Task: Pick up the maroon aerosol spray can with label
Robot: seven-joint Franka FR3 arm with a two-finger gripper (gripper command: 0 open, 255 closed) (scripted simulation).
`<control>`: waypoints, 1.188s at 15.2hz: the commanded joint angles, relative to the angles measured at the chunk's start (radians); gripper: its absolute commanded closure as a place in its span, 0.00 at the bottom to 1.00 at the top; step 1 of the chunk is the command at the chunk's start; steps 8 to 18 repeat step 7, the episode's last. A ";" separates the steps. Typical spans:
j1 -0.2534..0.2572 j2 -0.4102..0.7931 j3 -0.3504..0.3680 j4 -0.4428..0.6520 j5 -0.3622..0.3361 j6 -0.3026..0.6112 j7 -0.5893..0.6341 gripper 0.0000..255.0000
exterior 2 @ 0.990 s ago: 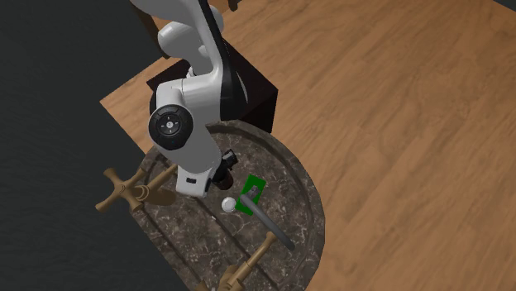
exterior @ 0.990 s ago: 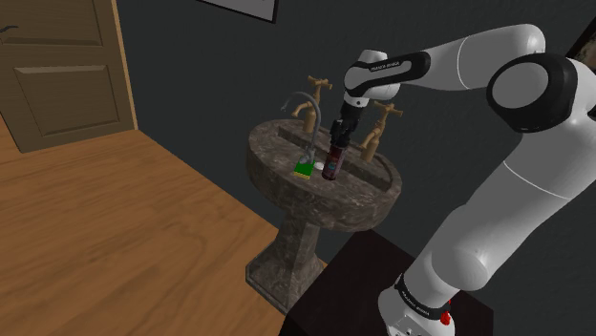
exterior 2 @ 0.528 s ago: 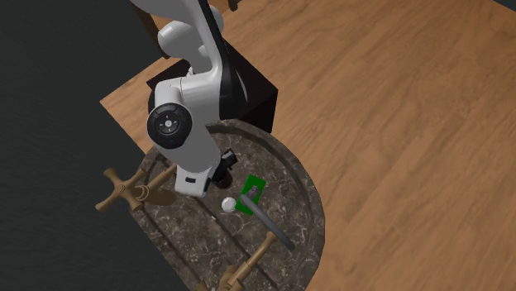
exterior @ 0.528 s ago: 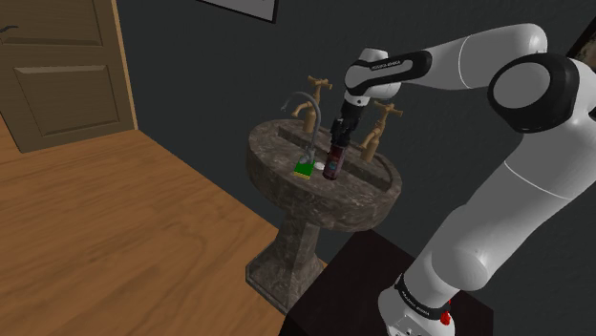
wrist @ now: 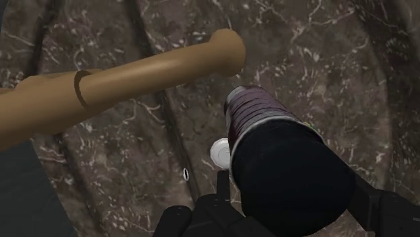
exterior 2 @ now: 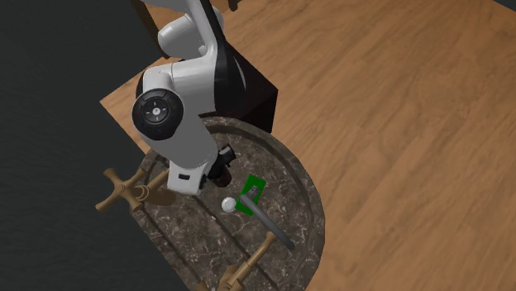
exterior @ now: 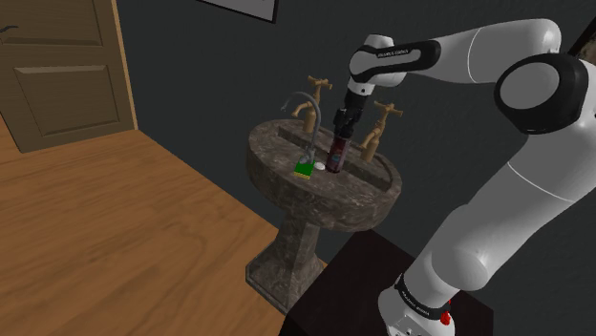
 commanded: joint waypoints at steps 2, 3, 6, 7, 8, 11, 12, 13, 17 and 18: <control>0.001 -0.009 0.002 0.037 -0.003 -0.044 0.004 1.00; 0.001 -0.011 0.002 0.048 -0.004 -0.057 0.005 1.00; 0.002 -0.014 0.003 0.074 -0.006 -0.086 0.006 1.00; 0.002 -0.014 0.003 0.074 -0.006 -0.086 0.006 1.00; 0.002 -0.014 0.003 0.074 -0.006 -0.086 0.006 1.00; 0.002 -0.014 0.003 0.074 -0.006 -0.086 0.006 1.00; 0.002 -0.014 0.003 0.074 -0.006 -0.086 0.006 1.00; 0.002 -0.014 0.003 0.074 -0.006 -0.086 0.006 1.00; 0.002 -0.014 0.003 0.074 -0.006 -0.086 0.006 1.00; 0.002 -0.014 0.003 0.074 -0.006 -0.086 0.006 1.00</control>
